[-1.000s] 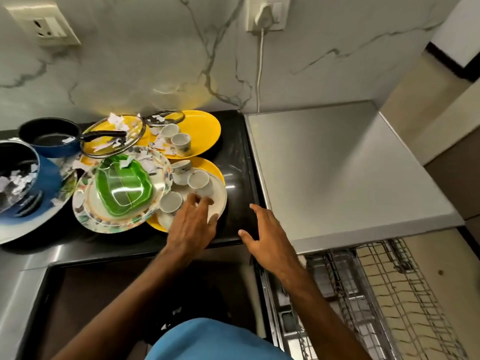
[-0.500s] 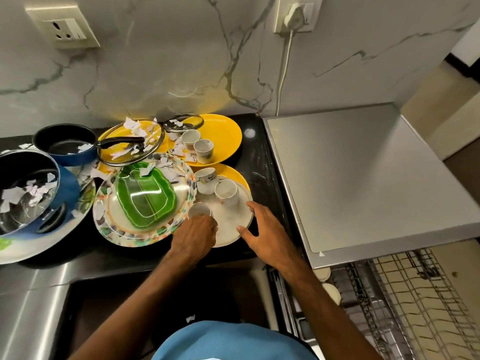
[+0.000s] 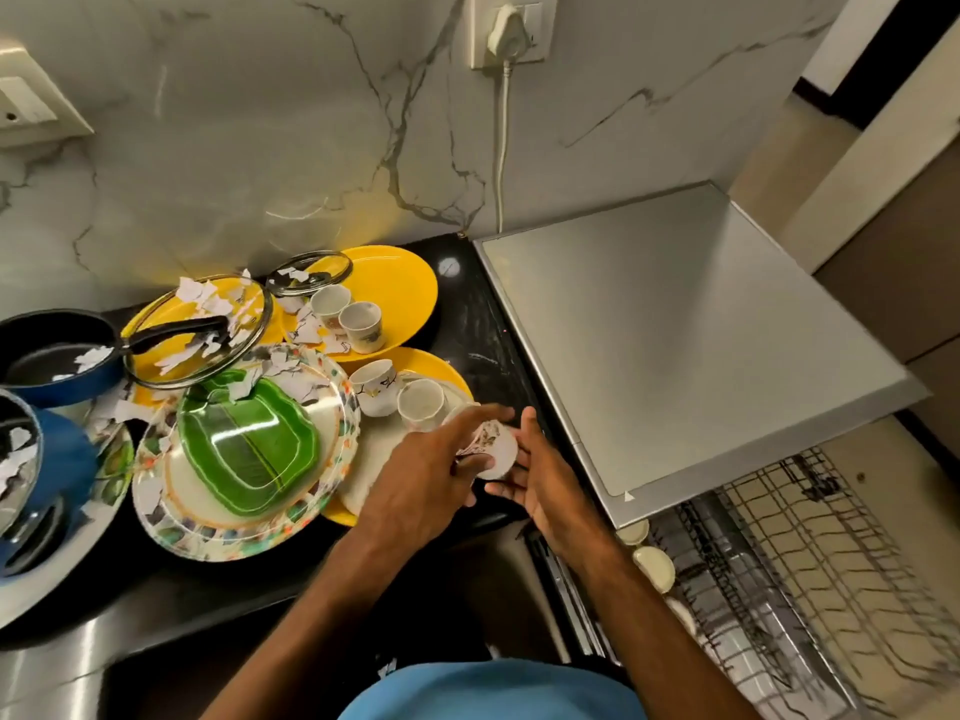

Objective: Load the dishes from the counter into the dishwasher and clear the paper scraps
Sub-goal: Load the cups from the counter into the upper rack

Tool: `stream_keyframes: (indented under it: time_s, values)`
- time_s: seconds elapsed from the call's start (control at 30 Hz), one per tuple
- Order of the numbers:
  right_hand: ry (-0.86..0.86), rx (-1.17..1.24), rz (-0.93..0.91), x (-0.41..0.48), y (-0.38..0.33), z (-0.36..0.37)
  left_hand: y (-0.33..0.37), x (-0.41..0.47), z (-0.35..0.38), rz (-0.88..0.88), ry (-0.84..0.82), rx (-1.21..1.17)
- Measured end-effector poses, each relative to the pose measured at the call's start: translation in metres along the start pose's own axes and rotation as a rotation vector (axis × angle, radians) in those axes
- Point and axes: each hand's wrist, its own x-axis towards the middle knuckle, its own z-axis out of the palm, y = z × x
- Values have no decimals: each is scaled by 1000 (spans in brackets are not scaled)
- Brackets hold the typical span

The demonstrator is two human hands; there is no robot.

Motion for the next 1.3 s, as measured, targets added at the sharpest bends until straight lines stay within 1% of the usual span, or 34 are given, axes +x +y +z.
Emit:
stream_keyframes:
  time_s: [0.03, 0.1, 0.2, 0.27, 0.43, 0.53, 0.67, 0.73, 0.8, 0.9, 0.97, 1.1, 1.23, 1.3]
  values:
    - [-10, 106, 39, -3, -2, -7, 6, 5, 8, 7, -12, -11]
    - [-21, 247, 45, -12, -4, -22, 17, 15, 23, 18, -45, -19]
    - [26, 326, 0, -26, -11, -51, 36, 27, 43, 64, -114, 19]
    - [87, 306, -41, -34, -13, -74, 48, 34, 56, 97, -144, 30]
    - [254, 189, -113, -58, -8, -133, 72, 51, 98, 196, -151, 71]
    - [355, 127, -121, -69, 2, -168, 89, 56, 125, 204, -234, 103]
    - [479, 182, -96, -75, 20, -211, 104, 62, 165, 211, -377, 200]
    - [560, 206, -82, -77, 28, -233, 109, 67, 187, 221, -443, 282]
    - [607, 204, -76, -78, 38, -256, 114, 74, 204, 230, -474, 387]
    - [619, 144, -62, -78, 51, -288, 122, 84, 223, 229, -489, 514]
    - [616, 106, -33, -78, 56, -306, 126, 91, 236, 197, -505, 572]
    - [577, 134, 2, -66, 62, -331, 135, 104, 256, 141, -521, 632]
    - [545, 12, 6, -46, 69, -349, 146, 125, 263, 96, -554, 663]
    - [530, -76, 21, -34, 71, -355, 153, 132, 264, 88, -539, 695]
